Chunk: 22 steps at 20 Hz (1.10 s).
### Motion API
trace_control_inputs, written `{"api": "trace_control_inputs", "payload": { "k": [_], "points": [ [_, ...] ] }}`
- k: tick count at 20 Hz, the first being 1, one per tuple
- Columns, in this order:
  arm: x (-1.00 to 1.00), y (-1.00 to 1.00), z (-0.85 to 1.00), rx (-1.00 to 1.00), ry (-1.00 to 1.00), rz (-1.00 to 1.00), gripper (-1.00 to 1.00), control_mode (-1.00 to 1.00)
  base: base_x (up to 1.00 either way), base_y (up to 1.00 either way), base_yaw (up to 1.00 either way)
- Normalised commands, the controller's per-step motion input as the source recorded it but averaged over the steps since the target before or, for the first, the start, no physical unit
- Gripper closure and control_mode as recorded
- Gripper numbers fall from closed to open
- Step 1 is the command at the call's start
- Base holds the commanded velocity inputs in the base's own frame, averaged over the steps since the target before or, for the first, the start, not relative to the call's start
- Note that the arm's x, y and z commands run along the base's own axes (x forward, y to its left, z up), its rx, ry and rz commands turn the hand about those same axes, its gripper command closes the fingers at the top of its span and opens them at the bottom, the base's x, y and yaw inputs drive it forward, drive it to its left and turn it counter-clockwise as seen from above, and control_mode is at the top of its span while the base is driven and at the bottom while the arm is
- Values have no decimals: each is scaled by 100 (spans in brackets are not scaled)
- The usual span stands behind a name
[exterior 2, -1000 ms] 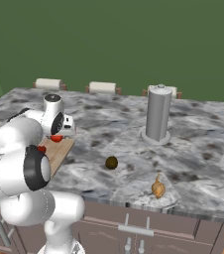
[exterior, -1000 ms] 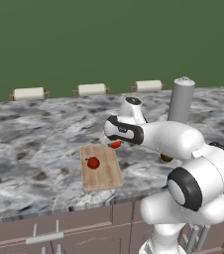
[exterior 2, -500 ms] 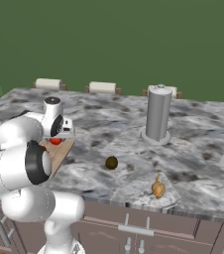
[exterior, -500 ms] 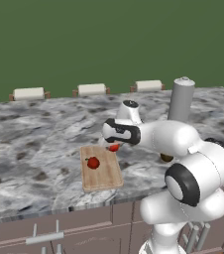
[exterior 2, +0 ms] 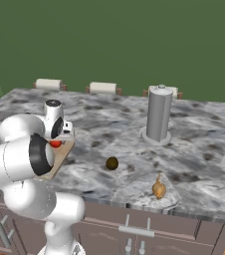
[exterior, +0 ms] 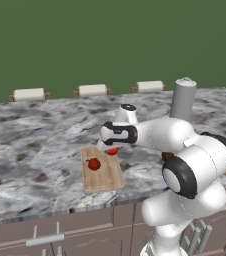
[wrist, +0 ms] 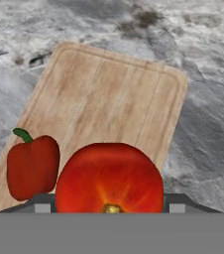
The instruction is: Place the avocado, onion, tomato, and bell pepper on the cutting board.
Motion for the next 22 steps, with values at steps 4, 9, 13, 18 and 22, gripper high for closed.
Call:
{"api": "trace_control_inputs", "payload": {
  "k": [4, 9, 13, 18, 22],
  "points": [
    [10, 7, -26, 0, 0, 0, 100, -100, 0, 0, 0],
    [19, 13, -22, 0, 0, 0, 100, -100, 0, 0, 0],
    [14, 7, -8, 0, 0, 0, 100, -100, 0, 0, 0],
    [9, 9, -15, 0, 0, 0, 100, -100, 0, 0, 0],
    [10, 10, -22, 0, 0, 0, 100, -100, 0, 0, 0]
  ]
}}
